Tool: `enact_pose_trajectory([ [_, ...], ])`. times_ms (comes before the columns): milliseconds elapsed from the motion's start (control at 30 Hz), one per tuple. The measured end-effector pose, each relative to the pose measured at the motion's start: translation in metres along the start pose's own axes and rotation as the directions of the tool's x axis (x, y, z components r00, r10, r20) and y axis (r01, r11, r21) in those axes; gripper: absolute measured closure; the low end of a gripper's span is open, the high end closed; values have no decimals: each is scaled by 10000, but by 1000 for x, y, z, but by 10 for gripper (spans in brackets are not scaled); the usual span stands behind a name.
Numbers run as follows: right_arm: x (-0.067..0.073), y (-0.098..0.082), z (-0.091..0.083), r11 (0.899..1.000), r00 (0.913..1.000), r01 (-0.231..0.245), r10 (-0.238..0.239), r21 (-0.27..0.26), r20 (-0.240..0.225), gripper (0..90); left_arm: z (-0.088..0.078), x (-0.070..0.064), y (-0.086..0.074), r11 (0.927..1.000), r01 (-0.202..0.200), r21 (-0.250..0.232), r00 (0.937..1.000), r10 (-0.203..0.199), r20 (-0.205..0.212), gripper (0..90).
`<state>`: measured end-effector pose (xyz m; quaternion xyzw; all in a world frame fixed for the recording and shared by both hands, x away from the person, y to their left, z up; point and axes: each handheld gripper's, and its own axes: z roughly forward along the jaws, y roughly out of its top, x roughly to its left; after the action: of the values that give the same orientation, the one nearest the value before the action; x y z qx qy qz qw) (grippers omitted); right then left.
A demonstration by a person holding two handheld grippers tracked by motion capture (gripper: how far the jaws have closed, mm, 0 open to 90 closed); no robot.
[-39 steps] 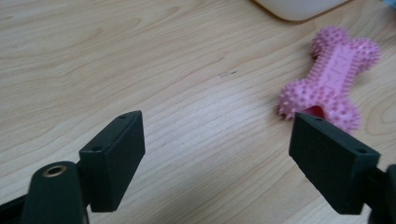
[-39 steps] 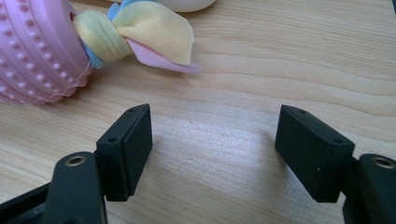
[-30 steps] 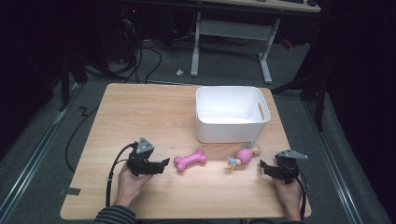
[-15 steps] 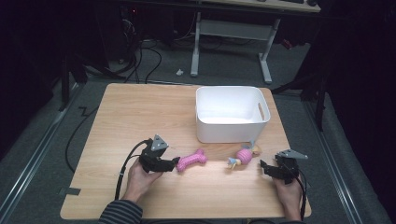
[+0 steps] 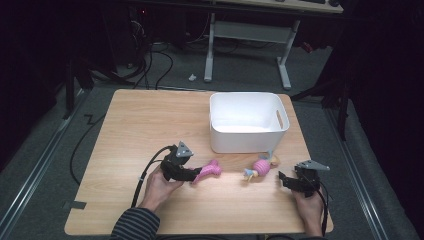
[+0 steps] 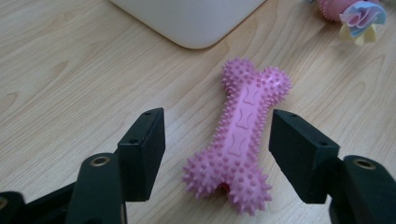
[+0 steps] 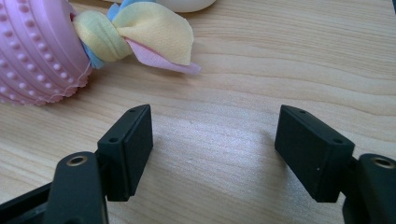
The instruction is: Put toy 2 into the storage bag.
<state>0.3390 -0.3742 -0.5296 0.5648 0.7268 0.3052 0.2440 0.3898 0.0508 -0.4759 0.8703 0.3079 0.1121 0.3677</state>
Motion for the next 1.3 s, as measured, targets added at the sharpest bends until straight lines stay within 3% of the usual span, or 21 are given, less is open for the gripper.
enact_pose_trajectory([
  [200,0,0,0,10000,10000,7,-7,3,1,281,8,-2,4,9999,-81,75,10000,81,50,355],
  [767,0,0,0,10000,10000,28,-28,6,2,277,40,-14,7,9914,-708,1097,9969,666,415,417],
  [933,0,0,0,10000,10000,29,-29,5,2,277,45,-13,7,9910,-643,1178,9966,576,596,425],
  [1200,0,0,0,10000,10000,18,-18,6,-1,276,52,-14,5,9881,-701,1372,9965,630,557,449],
  [1300,0,0,0,10000,10000,31,-31,4,-7,276,54,-16,4,9838,-986,1500,9948,936,401,477],
])
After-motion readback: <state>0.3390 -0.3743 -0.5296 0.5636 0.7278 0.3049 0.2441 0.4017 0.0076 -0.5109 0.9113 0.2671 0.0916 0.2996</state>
